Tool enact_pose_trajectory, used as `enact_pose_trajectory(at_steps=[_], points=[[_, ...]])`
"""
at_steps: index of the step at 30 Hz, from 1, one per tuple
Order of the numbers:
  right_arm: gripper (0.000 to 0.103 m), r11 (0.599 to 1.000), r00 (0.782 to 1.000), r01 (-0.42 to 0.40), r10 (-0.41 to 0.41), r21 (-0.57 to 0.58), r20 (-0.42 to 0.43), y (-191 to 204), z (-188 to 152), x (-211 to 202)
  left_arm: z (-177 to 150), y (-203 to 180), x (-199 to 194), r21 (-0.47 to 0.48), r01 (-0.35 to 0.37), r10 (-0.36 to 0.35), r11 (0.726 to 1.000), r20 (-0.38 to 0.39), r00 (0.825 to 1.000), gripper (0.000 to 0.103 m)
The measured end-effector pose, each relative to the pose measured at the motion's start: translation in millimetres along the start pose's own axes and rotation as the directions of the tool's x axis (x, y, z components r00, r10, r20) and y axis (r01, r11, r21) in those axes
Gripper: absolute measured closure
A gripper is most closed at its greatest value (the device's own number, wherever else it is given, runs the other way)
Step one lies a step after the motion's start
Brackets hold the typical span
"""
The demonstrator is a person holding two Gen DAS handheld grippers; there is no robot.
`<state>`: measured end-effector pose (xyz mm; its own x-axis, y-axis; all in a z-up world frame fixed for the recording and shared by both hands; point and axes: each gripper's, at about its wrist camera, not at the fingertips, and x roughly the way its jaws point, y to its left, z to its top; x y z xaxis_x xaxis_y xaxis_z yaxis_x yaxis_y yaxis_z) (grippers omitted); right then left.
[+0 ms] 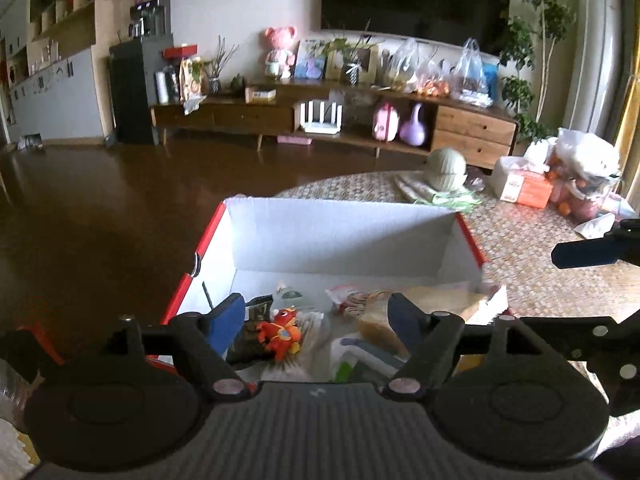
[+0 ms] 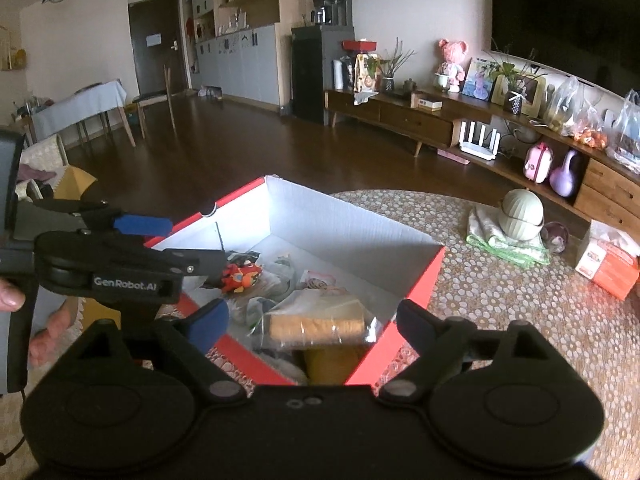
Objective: Organize objects
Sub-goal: 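Open both tools to drop the toy and bread into the box, then withdraw both open tools from the box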
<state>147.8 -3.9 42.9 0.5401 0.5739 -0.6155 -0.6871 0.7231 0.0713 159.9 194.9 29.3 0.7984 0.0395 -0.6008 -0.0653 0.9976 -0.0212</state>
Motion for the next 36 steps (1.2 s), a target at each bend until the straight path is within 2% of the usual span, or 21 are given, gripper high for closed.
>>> enact_pose_trajectory(at_steps=[7,10,15,17,23,29,36], points=[[0.002,0.999,0.999,-0.027,0.026,0.022,0.047,-5.9,-14.1,-30.3,-9.0,-12.6,-24.0,0.016,0.027,-0.028,1.000,0.036,0.999,0.022],[0.001,0.999,0.997,-0.028,0.026,0.017,0.071,-6.4,-19.1,-44.3,-13.4,-16.6,-31.4,0.017,0.031,-0.032,0.999,0.048,0.998,0.020],[0.001,0.999,0.993,-0.038,0.034,0.036,0.111,-11.9,-26.8,-63.7,-19.5,-21.9,-41.6,0.000,0.025,-0.025,1.000,0.057,0.998,0.010],[0.000,0.998,0.991,-0.041,0.036,0.038,0.129,-13.7,-30.3,-70.2,-21.9,-23.3,-46.5,-0.014,0.025,-0.024,1.000,0.061,0.998,0.000],[0.000,0.998,0.984,-0.041,0.032,0.047,0.175,-19.7,-44.4,-87.1,-26.9,-30.6,-67.0,-0.021,0.019,-0.016,1.000,0.106,0.994,0.000],[0.000,0.998,0.979,-0.045,0.036,0.040,0.198,-23.5,-57.0,-99.6,-31.5,-40.7,-82.8,-0.009,-0.005,0.006,1.000,0.137,0.991,0.000],[0.000,0.998,0.978,-0.045,0.036,0.037,0.206,-23.8,-67.0,-108.6,-33.7,-44.9,-92.7,-0.041,-0.027,0.033,0.999,0.162,0.986,0.000]])
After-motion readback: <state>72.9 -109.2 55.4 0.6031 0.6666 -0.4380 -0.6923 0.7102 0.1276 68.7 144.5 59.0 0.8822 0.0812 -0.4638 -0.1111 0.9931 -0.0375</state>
